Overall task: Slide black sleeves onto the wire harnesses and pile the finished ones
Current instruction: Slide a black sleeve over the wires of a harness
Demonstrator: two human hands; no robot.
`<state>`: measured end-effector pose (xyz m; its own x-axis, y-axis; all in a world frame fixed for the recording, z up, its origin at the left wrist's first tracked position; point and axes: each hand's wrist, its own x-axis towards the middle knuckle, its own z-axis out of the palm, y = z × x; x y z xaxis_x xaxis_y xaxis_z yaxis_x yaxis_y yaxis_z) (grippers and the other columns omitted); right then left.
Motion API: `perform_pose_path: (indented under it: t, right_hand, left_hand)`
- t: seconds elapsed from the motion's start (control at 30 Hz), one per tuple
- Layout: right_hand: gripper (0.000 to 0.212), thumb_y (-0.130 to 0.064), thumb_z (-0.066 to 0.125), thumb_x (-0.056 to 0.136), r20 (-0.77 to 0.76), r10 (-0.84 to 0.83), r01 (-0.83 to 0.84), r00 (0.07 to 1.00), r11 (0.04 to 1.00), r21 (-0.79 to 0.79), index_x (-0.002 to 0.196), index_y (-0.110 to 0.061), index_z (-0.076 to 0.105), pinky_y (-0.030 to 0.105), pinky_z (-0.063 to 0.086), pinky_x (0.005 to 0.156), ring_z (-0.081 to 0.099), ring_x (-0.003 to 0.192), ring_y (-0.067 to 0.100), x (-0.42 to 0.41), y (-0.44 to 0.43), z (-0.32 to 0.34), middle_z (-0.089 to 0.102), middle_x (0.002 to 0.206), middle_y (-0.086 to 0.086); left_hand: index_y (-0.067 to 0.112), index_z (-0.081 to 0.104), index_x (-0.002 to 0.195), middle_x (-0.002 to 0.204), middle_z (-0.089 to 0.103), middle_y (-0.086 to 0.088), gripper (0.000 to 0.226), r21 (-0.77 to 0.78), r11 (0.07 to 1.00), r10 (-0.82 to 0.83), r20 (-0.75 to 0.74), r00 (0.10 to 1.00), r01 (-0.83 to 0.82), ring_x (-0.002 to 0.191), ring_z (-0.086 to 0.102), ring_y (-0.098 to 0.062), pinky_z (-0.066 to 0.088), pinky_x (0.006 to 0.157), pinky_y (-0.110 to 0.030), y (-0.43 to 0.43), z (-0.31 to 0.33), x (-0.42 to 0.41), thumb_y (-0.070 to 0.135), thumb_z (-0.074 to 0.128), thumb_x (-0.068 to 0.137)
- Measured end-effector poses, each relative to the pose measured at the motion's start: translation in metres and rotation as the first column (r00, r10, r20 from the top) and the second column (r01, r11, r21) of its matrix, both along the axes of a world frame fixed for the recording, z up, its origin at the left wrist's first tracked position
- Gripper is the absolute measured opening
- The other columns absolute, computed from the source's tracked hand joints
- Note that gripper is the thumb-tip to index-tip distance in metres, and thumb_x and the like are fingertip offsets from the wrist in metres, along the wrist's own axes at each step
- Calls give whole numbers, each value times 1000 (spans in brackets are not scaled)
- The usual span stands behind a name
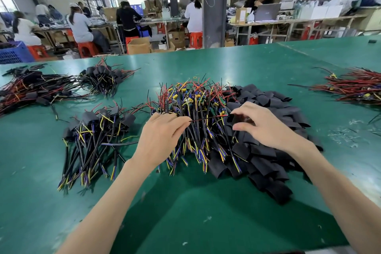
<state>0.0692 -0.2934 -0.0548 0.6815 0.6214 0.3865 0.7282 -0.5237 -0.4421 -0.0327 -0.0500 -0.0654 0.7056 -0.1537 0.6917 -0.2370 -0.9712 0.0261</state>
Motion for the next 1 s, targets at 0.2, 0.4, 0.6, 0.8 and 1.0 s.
perform_pose_path:
  t: [0.2, 0.4, 0.6, 0.8, 1.0]
  right_hand:
    - [32, -11, 68, 84, 83, 31, -39, 996, 995, 92, 114, -5, 63, 11, 29, 83, 49, 94, 11, -8, 7, 2, 54, 103, 1]
    - [32, -7, 69, 83, 100, 54, -65, 994, 992, 107, 114, -5, 63, 20, 34, 81, 53, 97, 21, -11, 9, 4, 57, 107, 8]
    - [31, -5, 69, 81, 118, 38, -52, 992, 992, 115, 112, -5, 66, 20, 36, 84, 53, 96, 20, -10, 7, 5, 58, 107, 8]
    - [34, -16, 73, 80, 290, 32, -23, 957, 999, -35, 111, -6, 66, 40, 37, 91, 50, 100, 30, -20, 17, 0, 59, 105, 9]
    - [40, -27, 72, 78, 468, 83, 1, 880, 984, -176, 110, -3, 66, 47, 44, 84, 53, 99, 39, -39, 35, 0, 61, 103, 13]
  left_hand:
    - [17, 72, 97, 69, 62, 2, 30, 23, 1000, -6, -17, 1000, 6, 67, 60, -21, 41, 68, -33, 1, -5, 2, 30, 46, 96]
    - [17, 73, 93, 65, 61, 2, 29, 62, 998, 12, 46, 999, -15, 63, 60, -21, 36, 67, -30, 4, -6, 5, 29, 47, 94]
    - [17, 73, 91, 64, 59, 2, 31, 75, 997, 28, 24, 999, -29, 62, 59, -22, 34, 67, -29, 4, -5, 4, 29, 45, 94]
    - [16, 72, 100, 72, 59, 0, 28, 98, 995, -26, 38, 999, 22, 65, 57, -21, 42, 67, -33, -7, -4, 1, 27, 47, 94]
    - [11, 25, 143, 118, 44, -16, 78, -85, 979, -192, -112, 975, 183, 107, 42, -26, 40, 89, -43, -30, 0, -11, 8, 51, 69]
